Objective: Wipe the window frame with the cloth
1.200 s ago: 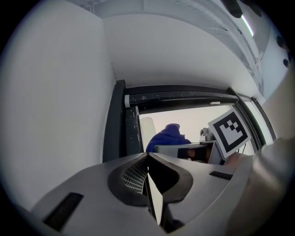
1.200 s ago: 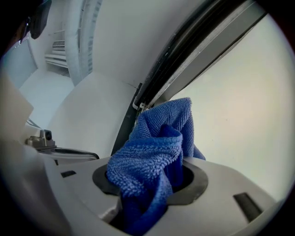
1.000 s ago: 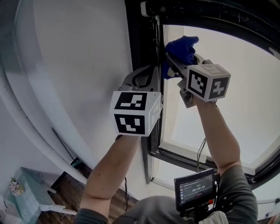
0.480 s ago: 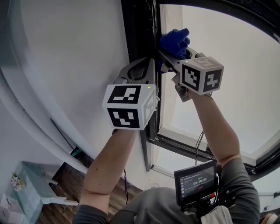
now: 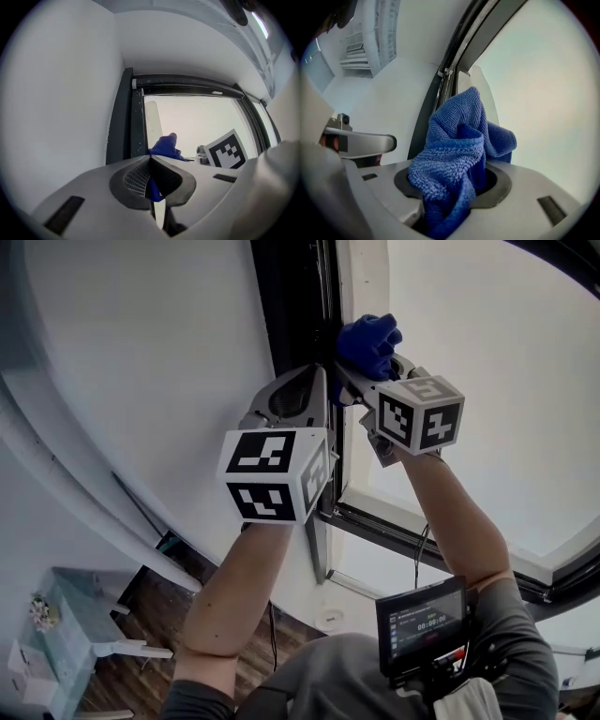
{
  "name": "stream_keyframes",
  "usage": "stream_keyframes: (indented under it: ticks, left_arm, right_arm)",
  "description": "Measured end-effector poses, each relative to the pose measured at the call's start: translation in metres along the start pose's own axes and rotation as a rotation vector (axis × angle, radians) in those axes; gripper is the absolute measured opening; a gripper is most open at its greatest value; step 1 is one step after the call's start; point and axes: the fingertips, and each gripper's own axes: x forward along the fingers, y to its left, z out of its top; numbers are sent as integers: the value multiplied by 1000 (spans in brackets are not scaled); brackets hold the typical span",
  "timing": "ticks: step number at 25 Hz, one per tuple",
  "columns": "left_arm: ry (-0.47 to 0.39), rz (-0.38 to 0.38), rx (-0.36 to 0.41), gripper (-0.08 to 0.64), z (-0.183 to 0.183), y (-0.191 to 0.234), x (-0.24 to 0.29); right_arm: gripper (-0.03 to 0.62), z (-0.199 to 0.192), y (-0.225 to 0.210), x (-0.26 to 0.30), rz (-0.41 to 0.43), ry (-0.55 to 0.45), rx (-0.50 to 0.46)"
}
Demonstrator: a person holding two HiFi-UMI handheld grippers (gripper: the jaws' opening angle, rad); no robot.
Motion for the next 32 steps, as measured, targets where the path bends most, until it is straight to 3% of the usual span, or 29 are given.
stream_keyframes:
  ticks: [8, 13, 27, 32]
  left_arm:
    - [49, -3, -30, 9, -46, -8, -12]
    - [84, 9, -39, 9, -82, -7, -19]
    - [162, -25, -73, 9, -174, -20, -34]
    - [211, -32, -77, 9, -208, -22, -38]
  right_arm:
    - [212, -52, 8, -9, -30, 13, -44]
    - [212, -90, 7, -16, -50, 29, -20]
    - [215, -225, 11, -35, -104, 195, 76]
    - [215, -253, 11, -42, -130, 210, 116]
